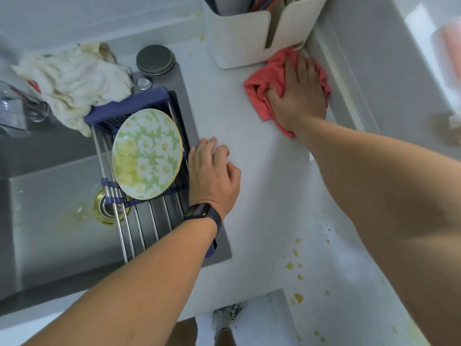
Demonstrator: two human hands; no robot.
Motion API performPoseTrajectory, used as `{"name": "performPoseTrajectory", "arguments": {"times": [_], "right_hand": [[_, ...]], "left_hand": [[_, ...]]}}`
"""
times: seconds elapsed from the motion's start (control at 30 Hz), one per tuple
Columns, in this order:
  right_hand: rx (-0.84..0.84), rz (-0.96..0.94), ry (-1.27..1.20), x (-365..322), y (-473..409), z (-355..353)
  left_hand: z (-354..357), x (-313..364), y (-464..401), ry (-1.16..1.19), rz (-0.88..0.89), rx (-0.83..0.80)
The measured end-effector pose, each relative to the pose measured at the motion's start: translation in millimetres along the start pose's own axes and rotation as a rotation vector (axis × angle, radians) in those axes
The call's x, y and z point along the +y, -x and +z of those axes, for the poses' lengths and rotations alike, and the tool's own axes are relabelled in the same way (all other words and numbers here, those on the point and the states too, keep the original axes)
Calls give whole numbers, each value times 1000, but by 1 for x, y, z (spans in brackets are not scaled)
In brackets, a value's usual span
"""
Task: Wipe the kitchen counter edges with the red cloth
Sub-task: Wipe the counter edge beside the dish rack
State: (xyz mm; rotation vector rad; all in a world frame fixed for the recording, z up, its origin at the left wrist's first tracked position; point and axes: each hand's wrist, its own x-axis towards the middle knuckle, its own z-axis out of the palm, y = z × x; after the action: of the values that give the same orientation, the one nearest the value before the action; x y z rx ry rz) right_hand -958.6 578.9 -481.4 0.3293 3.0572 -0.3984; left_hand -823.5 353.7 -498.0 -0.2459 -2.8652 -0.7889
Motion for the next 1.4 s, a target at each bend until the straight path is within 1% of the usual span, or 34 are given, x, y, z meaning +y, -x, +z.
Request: {"name": "performPoseTrajectory", "arguments": {"times": [0.1,0.17,0.4,0.5,0.6,0.73,0.9,1.13,1.4], "right_hand": [[13,2,7,3,1,2],[13,18,0,2,17,3],[38,64,-42,0,149,11],[43,72,-21,-1,206,12],[18,63,13,1,233,13],[6,19,50,6,221,11],[9,-48,55,11,171,8],[-20,-70,57,6,113,4],[5,-70,63,1,46,3]], "left_hand": [[1,1,1,1,9,5],[-2,0,1,-9,32,12],[-5,1,0,-25,27,-4],[-10,5,-2,-34,41,-13],[-12,5,-4,-39,31,-19],[-12,6,-2,-40,37,-23],[-9,4,-1,-46,32,-30],[-2,2,-1,-66,29,-6],[0,3,1,-52,25,10]]}}
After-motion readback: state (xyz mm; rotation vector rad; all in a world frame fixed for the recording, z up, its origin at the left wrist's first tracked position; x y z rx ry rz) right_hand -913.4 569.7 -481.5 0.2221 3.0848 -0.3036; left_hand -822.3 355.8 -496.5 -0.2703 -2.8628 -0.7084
